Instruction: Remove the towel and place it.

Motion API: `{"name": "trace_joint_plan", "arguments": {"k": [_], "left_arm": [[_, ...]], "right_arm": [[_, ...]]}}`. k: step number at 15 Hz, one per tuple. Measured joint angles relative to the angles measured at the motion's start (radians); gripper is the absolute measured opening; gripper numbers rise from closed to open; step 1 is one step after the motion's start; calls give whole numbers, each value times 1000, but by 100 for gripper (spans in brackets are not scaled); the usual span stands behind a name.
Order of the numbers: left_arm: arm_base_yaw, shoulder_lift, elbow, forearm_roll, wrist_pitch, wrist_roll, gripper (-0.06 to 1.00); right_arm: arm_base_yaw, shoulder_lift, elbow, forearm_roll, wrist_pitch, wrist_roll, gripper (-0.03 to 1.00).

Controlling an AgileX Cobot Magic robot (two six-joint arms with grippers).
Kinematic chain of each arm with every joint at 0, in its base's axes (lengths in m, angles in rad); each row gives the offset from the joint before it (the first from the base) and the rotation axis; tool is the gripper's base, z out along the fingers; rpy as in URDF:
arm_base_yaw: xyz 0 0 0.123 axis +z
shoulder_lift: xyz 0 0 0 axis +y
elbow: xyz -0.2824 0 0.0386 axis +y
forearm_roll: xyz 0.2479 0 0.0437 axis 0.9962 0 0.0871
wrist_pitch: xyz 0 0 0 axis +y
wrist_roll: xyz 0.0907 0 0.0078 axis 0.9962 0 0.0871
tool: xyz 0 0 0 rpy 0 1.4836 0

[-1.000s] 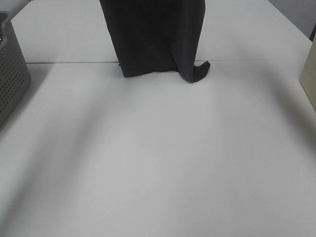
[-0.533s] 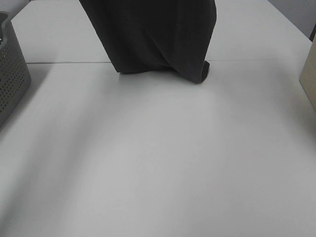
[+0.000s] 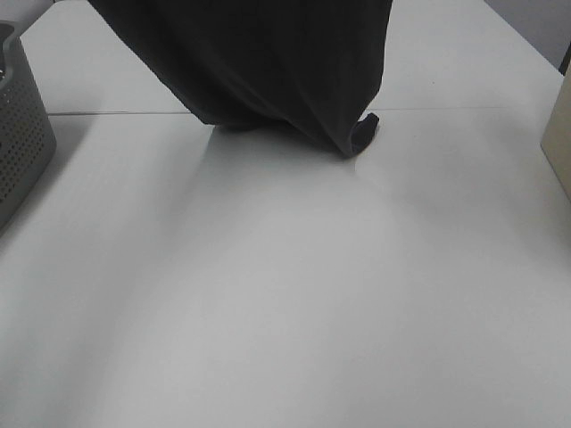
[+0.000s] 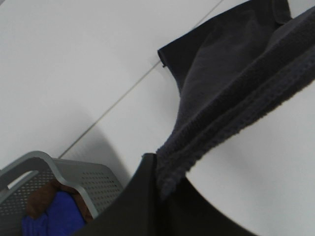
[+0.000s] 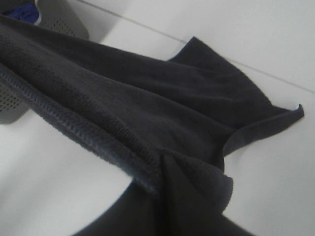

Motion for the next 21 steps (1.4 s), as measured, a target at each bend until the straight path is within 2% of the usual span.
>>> {"name": "trace_joint_plan", "arguments": {"k": [4,7,10,16,18,19,21], "left_arm": [[-6,-238,376,-95,-8,1,0],[-8,-352,579,-191,-21,17,0],[-8,-371,669,-285,-29,66,0],[-8,-375,736,-346,-32,81,0],[-8,-375,816,-384,-34,82,0],[-8,-396,911,-417,-35,82,0],[-8,-452,1016,-462,-35,82,0]], "right_arm": [[7,-214,326,31,-2,-47,1],[8,-362,508,19,-2,-83,1],[8,-456,610,-28,-2,-92,1],[8,-512,718,-46,-15,-65,1],[8,-550,818,-33,-17,-45,1],[8,-584,910,-2,-20,-22,1],[8,-620,1017,30,-22,-5,1]]}}
